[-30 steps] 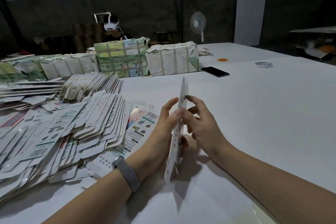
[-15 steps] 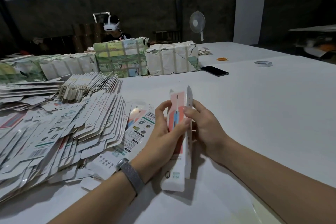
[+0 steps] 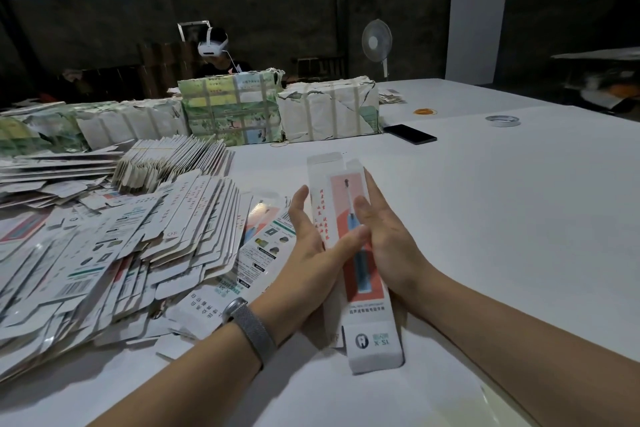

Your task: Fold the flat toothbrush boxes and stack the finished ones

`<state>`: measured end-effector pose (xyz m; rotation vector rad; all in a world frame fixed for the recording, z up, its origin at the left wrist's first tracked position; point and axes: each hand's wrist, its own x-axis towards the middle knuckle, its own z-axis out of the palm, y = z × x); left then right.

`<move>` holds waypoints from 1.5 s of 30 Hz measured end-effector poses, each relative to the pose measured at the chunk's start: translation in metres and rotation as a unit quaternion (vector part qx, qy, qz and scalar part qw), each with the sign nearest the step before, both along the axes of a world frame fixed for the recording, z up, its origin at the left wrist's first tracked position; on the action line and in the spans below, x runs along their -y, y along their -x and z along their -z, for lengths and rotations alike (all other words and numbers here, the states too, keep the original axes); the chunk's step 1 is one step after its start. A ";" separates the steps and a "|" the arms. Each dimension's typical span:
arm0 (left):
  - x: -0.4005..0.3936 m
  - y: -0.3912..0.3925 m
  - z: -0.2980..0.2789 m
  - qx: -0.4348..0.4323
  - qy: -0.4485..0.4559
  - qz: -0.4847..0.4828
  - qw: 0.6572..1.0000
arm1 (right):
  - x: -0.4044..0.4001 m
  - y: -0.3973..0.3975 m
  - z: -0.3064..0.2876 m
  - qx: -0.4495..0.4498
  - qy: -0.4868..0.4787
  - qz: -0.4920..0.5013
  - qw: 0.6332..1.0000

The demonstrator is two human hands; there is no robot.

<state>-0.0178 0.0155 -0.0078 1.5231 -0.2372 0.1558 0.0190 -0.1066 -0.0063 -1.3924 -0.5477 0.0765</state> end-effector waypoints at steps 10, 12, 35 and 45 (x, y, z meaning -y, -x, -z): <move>-0.009 -0.004 -0.004 -0.042 0.028 0.043 0.998 | 0.000 0.001 -0.005 0.006 0.013 0.023 1.000; -0.008 -0.004 -0.003 -0.040 0.030 0.043 0.998 | 0.002 0.000 -0.006 -0.008 -0.007 0.026 1.000; -0.018 -0.014 0.001 0.007 -0.003 -0.043 0.999 | 0.004 0.000 -0.005 -0.030 0.011 0.010 0.999; -0.018 -0.014 0.002 0.005 -0.051 -0.034 0.998 | 0.005 -0.005 -0.001 -0.058 -0.007 0.039 0.998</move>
